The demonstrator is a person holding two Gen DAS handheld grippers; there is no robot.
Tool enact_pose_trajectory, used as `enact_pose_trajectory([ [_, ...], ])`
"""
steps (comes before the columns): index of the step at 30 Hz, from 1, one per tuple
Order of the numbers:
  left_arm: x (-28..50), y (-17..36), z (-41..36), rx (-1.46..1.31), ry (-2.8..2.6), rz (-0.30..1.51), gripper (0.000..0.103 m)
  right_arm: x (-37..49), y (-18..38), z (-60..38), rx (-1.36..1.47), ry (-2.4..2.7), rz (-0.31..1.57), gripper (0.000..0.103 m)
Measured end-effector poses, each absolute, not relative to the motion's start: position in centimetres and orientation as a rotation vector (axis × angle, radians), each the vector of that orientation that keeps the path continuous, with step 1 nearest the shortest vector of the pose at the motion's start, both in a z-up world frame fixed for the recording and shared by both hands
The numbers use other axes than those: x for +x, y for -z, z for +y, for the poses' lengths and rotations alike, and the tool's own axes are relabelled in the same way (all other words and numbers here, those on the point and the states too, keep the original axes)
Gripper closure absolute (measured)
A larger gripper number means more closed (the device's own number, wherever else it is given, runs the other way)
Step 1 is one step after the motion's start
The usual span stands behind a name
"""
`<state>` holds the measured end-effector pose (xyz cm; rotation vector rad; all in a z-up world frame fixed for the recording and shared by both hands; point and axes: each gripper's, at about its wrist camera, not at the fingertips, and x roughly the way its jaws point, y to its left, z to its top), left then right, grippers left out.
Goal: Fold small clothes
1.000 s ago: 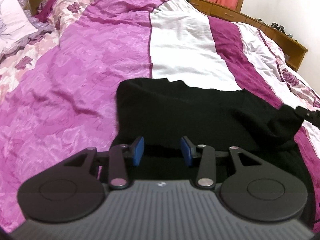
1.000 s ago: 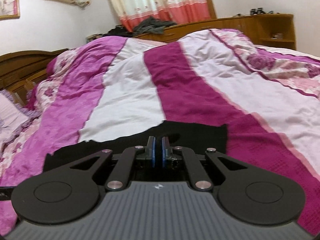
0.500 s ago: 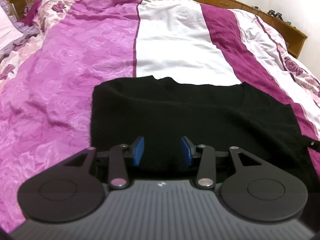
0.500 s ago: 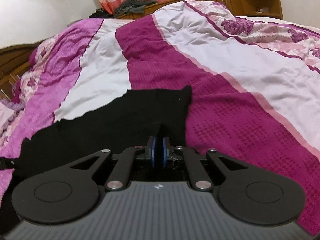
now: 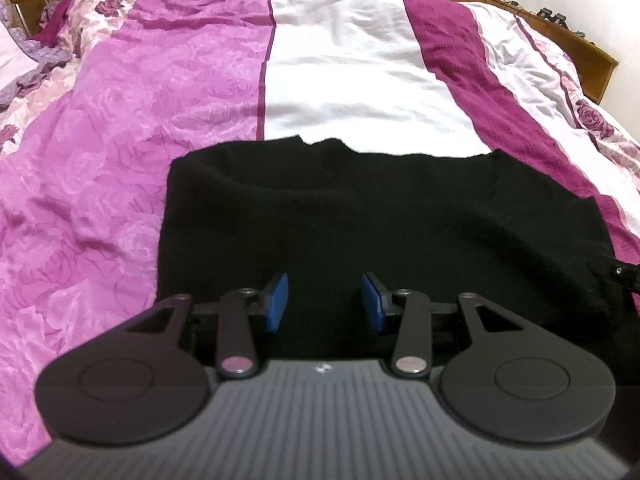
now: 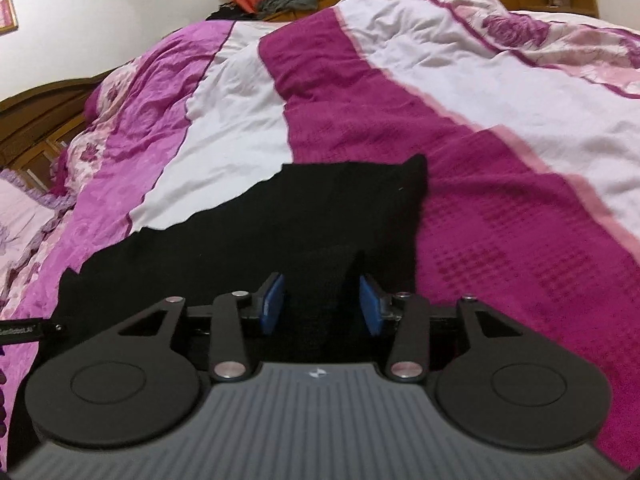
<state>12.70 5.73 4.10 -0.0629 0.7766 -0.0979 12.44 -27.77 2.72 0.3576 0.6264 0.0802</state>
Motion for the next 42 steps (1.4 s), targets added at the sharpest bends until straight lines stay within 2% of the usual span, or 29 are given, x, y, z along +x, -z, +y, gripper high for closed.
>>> enact_pose_trajectory([
  [1, 12.8, -4.0, 5.7, -0.062, 0.096, 0.778, 0.060, 12.7, -2.6, -27.6, 0.346, -0.088, 0.634, 0.084],
  [3, 12.8, -3.7, 5.7, -0.062, 0.093, 0.779, 0.060, 12.9, -3.1, -27.4, 0.325, -0.100, 0.631, 0.092],
  [9, 12.8, -3.4, 5.7, -0.067, 0.095, 0.775, 0.060, 12.7, -6.7, -26.4, 0.164, -0.058, 0.498, 0.094],
  [14, 12.8, -3.4, 5.7, -0.065, 0.094, 0.773, 0.060, 14.2, -5.8, -25.8, 0.088, -0.017, 0.542, 0.094],
  [18, 12.8, -3.4, 5.7, -0.054, 0.100, 0.772, 0.060, 15.5, -2.9, -26.2, 0.101, 0.021, 0.630, 0.090],
  [20, 12.8, -3.9, 5.9, -0.057, 0.107, 0.772, 0.060, 15.3, -2.9, -26.3, 0.126, 0.029, 0.622, 0.083],
  [22, 12.7, -4.6, 6.3, -0.061, 0.115, 0.768, 0.060, 14.9, -3.2, -26.3, 0.149, 0.029, 0.622, 0.070],
  [24, 12.8, -5.4, 6.9, -0.067, 0.113, 0.760, 0.060, 14.3, -3.8, -26.2, 0.151, 0.037, 0.612, 0.065],
  [31, 14.5, -7.2, 10.4, -0.097, 0.036, 0.724, 0.060, 11.4, -5.4, -26.2, 0.206, 0.024, 0.548, 0.062],
  [42, 18.4, -3.7, 16.7, -0.347, -0.025, 0.718, 0.060, 11.4, -2.5, -25.8, 0.231, 0.023, 0.596, 0.055],
])
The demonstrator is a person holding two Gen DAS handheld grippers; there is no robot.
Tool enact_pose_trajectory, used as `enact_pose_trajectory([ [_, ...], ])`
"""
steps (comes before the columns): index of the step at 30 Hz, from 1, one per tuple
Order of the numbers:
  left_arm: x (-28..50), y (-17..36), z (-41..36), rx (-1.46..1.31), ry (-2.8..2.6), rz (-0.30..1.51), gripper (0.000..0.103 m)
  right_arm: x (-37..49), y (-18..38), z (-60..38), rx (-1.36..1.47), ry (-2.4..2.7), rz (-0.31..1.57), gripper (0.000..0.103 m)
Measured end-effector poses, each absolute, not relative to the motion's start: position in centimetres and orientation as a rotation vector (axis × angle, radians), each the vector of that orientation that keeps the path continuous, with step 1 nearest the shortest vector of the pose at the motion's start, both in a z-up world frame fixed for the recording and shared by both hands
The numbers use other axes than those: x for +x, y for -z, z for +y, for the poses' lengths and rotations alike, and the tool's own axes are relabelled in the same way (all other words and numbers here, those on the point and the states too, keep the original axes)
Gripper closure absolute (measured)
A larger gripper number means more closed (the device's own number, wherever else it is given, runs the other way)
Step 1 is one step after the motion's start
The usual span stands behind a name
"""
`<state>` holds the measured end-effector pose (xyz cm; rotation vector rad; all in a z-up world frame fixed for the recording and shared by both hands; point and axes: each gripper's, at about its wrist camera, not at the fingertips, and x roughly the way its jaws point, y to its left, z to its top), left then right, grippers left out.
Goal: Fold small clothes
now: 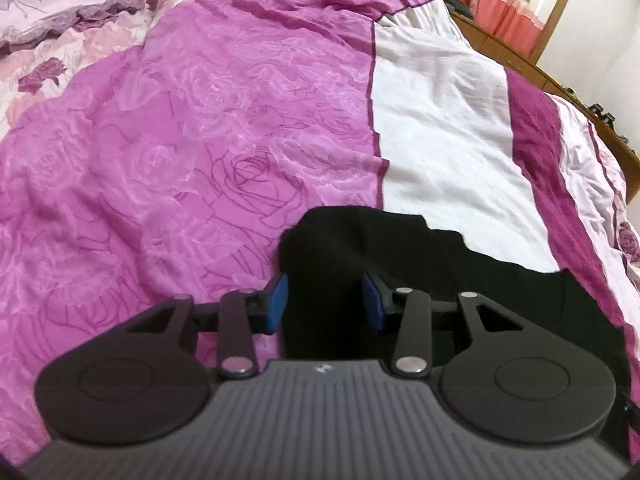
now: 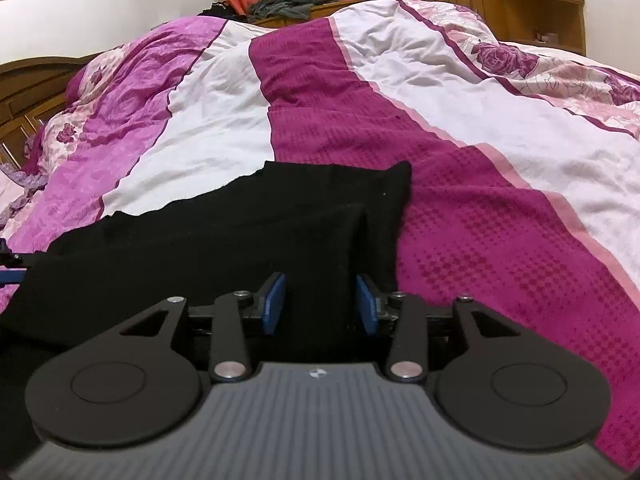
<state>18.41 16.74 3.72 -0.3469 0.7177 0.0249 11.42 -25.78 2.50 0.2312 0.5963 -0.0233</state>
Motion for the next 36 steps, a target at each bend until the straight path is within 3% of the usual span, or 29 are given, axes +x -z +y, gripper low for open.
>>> enact_pose_trajectory([
  [2, 18.7, -3.3, 16.6, -0.319, -0.053, 0.714, 0.056, 11.4, -2.3, -25.6, 0.221, 0.022, 0.597, 0.055],
  [3, 18.9, -2.9, 16.5, -0.307, -0.067, 0.715, 0.047, 11.4, -2.2, -25.5, 0.216, 0.022, 0.597, 0.054],
  [4, 19.0, -2.6, 16.5, -0.308, -0.072, 0.711, 0.045, 11.5, -2.2, -25.5, 0.212, 0.022, 0.596, 0.054],
  [9, 19.0, -1.4, 17.3, -0.435, 0.006, 0.672, 0.047, 11.4, -1.9, -25.5, 0.210, 0.021, 0.588, 0.053],
  [11, 19.2, -1.0, 17.7, -0.525, 0.064, 0.664, 0.060, 11.4, -1.9, -25.6, 0.214, 0.020, 0.584, 0.053],
  [12, 19.2, -0.8, 17.7, -0.548, 0.081, 0.655, 0.085, 11.4, -1.9, -25.6, 0.216, 0.019, 0.583, 0.053],
  [15, 17.8, -1.6, 17.4, -0.525, 0.007, 0.562, 0.091, 11.4, -1.9, -25.7, 0.223, 0.017, 0.580, 0.052],
  [18, 15.8, -3.2, 15.2, -0.303, -0.067, 0.440, 0.093, 11.3, -2.1, -25.7, 0.223, 0.012, 0.579, 0.052],
  [21, 16.6, -2.7, 14.0, -0.166, -0.106, 0.466, 0.093, 11.3, -2.1, -25.6, 0.217, 0.015, 0.580, 0.051],
  [27, 18.3, -0.8, 16.5, -0.312, -0.120, 0.584, 0.088, 11.3, -2.5, -25.5, 0.205, 0.014, 0.596, 0.051],
  [31, 17.1, -1.9, 16.9, -0.297, -0.145, 0.586, 0.065, 11.1, -3.3, -25.6, 0.209, 0.008, 0.598, 0.050],
  [35, 15.3, -3.7, 16.7, -0.286, -0.101, 0.569, 0.062, 10.2, -4.4, -25.6, 0.218, 0.001, 0.561, 0.050],
  [36, 14.7, -4.1, 16.6, -0.290, -0.085, 0.567, 0.055, 10.0, -4.7, -25.5, 0.213, -0.005, 0.553, 0.050],
])
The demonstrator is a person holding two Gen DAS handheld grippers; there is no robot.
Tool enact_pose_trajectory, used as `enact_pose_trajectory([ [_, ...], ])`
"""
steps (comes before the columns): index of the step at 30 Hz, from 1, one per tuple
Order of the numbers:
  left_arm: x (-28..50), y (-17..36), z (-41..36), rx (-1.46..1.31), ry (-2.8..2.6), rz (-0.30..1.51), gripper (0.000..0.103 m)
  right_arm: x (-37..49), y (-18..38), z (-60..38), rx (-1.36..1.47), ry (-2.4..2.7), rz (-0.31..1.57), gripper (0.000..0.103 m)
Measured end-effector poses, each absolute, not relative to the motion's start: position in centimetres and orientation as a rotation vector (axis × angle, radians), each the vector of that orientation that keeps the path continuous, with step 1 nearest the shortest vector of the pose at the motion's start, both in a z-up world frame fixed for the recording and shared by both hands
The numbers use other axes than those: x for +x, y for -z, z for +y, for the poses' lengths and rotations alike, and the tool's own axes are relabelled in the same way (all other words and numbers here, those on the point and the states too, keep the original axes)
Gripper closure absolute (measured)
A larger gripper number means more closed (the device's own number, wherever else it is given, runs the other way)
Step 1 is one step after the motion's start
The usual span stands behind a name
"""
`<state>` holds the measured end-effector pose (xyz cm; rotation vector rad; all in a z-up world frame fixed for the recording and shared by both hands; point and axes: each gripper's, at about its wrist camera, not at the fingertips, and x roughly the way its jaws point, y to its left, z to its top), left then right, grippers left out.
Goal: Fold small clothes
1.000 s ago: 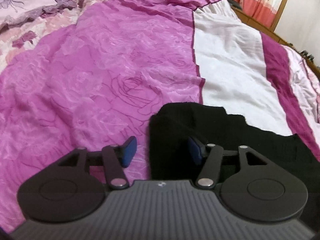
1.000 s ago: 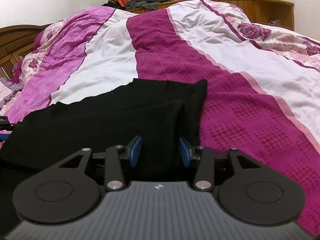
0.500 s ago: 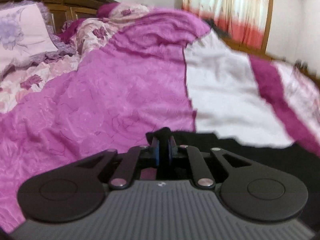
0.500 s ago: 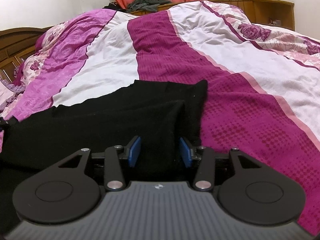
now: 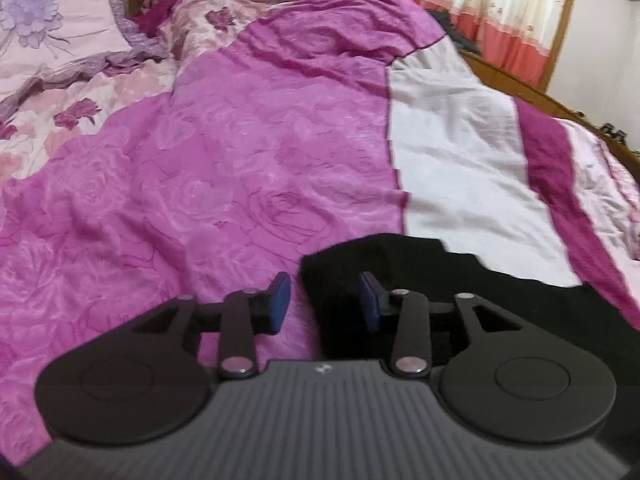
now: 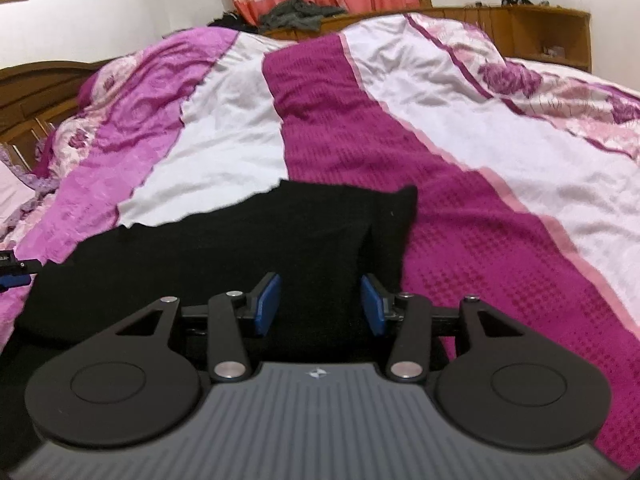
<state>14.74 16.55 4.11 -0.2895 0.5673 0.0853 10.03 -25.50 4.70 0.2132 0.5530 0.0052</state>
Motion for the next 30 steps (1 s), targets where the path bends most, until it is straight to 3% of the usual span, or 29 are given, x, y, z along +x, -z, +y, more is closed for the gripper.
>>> enact_pose_trajectory([
  [2, 13.7, -4.8, 16.0, -0.293, -0.051, 0.559, 0.048, 9.9, -5.0, -25.2, 0.195, -0.018, 0.549, 0.050],
  [12, 13.3, -2.3, 13.8, -0.235, -0.050, 0.646, 0.045, 11.1, -2.4, -25.7, 0.206, 0.005, 0.626, 0.050],
  [18, 13.4, -0.9, 14.5, -0.218, -0.077, 0.651, 0.045, 11.4, -1.8, -26.2, 0.232, 0.000, 0.621, 0.049],
  [30, 10.1, -4.3, 15.2, -0.217, -0.087, 0.687, 0.048, 6.9, -5.6, -26.3, 0.261, -0.037, 0.598, 0.048],
])
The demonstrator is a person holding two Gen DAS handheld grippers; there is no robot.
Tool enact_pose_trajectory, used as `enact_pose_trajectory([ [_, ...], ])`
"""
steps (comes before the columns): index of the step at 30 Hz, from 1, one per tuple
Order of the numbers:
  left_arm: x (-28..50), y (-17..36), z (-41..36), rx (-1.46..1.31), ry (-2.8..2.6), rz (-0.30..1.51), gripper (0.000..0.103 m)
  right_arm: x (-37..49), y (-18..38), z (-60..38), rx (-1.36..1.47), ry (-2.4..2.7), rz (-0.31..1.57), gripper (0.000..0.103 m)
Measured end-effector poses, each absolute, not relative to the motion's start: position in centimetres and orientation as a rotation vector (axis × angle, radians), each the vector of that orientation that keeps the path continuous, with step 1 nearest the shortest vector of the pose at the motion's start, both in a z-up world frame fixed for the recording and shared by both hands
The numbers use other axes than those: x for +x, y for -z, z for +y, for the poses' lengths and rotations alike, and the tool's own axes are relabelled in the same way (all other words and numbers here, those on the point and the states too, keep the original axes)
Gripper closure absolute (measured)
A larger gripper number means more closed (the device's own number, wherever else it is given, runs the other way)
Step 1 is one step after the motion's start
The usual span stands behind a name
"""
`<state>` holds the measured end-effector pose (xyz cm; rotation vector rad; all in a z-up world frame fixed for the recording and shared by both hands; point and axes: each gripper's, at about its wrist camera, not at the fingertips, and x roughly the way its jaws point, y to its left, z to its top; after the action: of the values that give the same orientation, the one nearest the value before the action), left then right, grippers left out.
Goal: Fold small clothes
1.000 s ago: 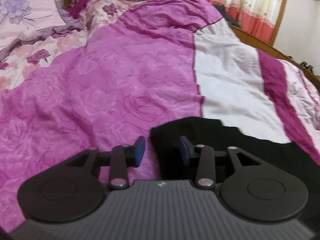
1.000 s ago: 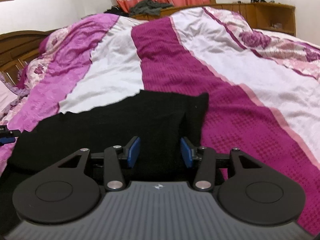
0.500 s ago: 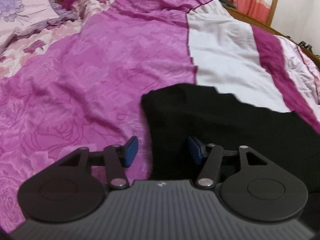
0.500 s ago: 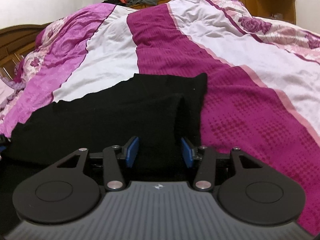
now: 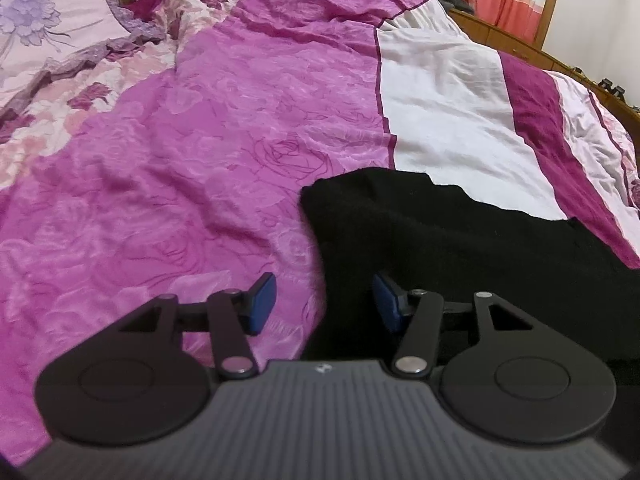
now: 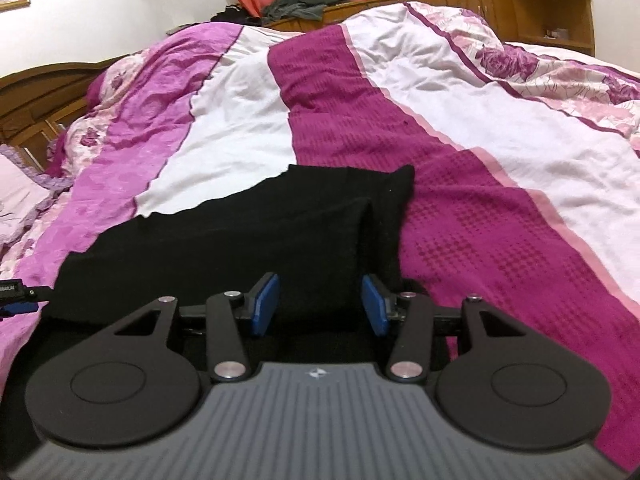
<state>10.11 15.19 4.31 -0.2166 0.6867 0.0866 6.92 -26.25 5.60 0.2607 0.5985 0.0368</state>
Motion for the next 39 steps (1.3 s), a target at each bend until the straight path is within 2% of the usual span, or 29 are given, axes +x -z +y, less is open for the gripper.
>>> enact_pose_trajectory([
  [11, 4.1, -6.5, 14.5, -0.167, -0.050, 0.738, 0.047, 0.1, -7.5, -26.8, 0.255, -0.043, 0.613, 0.048],
  [27, -3.2, -5.4, 14.6, -0.211, -0.043, 0.837, 0.047, -7.7, -6.4, -28.4, 0.289, -0.025, 0.707, 0.048],
  [39, -6.4, -4.1, 14.3, -0.193, -0.015, 0.885, 0.047, -10.0, -5.2, -28.4, 0.263, -0.038, 0.786, 0.048],
])
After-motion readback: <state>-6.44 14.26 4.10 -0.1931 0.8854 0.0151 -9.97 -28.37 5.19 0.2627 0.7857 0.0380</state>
